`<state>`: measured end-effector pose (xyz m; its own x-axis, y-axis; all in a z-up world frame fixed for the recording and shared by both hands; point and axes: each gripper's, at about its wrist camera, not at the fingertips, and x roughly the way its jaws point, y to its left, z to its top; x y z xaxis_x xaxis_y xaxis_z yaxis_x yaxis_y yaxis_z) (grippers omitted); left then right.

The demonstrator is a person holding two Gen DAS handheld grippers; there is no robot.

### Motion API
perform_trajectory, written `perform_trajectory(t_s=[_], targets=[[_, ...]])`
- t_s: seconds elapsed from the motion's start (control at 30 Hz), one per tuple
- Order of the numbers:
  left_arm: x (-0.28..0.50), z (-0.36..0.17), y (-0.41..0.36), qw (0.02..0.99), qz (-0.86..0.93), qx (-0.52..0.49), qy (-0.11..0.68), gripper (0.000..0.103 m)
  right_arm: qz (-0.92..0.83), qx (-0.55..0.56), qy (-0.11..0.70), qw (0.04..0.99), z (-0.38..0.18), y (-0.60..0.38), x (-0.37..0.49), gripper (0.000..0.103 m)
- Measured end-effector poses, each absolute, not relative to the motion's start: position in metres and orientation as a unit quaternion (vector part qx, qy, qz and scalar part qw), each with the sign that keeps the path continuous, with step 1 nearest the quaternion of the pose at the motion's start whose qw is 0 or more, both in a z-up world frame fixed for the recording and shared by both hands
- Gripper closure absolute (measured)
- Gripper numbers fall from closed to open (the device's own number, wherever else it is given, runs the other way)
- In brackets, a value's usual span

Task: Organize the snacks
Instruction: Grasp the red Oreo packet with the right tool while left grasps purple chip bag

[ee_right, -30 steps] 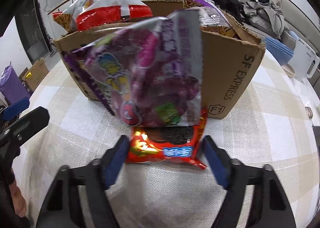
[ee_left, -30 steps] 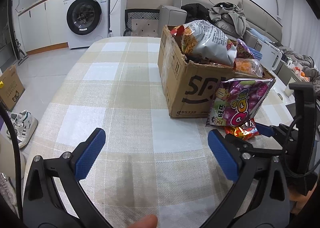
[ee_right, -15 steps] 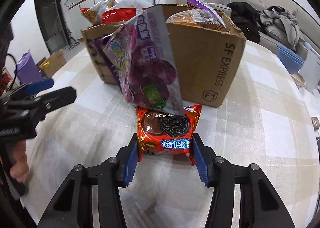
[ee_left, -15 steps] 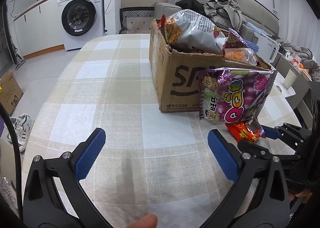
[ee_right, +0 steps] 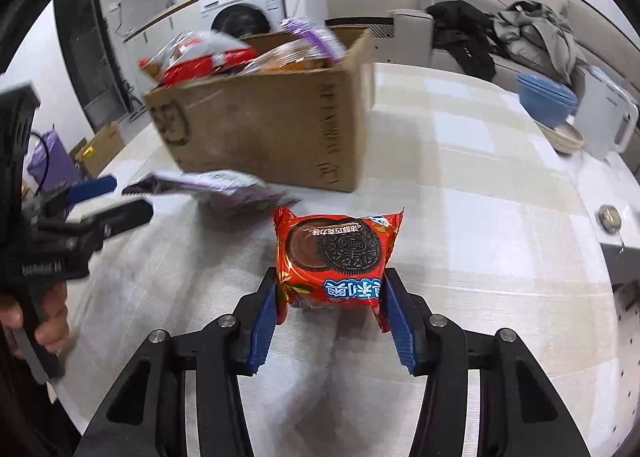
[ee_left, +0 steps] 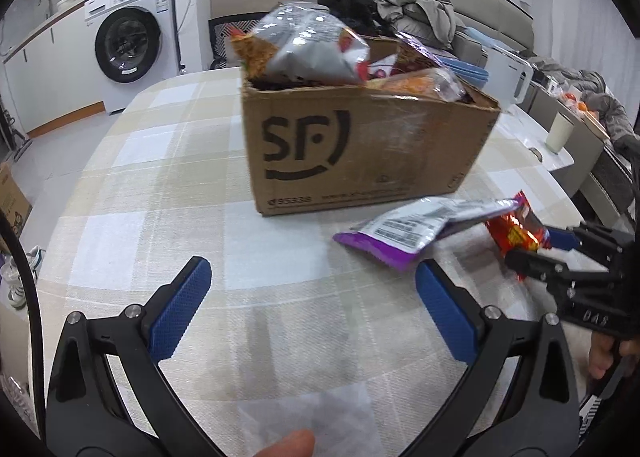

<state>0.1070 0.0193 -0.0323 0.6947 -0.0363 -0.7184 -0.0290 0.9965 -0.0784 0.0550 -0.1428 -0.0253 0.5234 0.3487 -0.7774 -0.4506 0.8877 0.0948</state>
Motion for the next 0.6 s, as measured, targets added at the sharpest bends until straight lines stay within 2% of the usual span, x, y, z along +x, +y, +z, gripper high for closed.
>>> perform_trajectory(t_s=[0.3, 0.6], targets=[[0.084, -0.012, -0.004, 0.926, -0.031, -0.02, 0.375, 0.001, 0.206, -0.046, 0.434, 0.876, -0.015, -0.172, 0.079, 0.052], [0.085, 0.015, -0.002, 0.93, -0.031, -0.056, 0.363, 0.001, 0.213, -0.029, 0.43, 0.877, -0.009, -0.179, 0.081, 0.052]])
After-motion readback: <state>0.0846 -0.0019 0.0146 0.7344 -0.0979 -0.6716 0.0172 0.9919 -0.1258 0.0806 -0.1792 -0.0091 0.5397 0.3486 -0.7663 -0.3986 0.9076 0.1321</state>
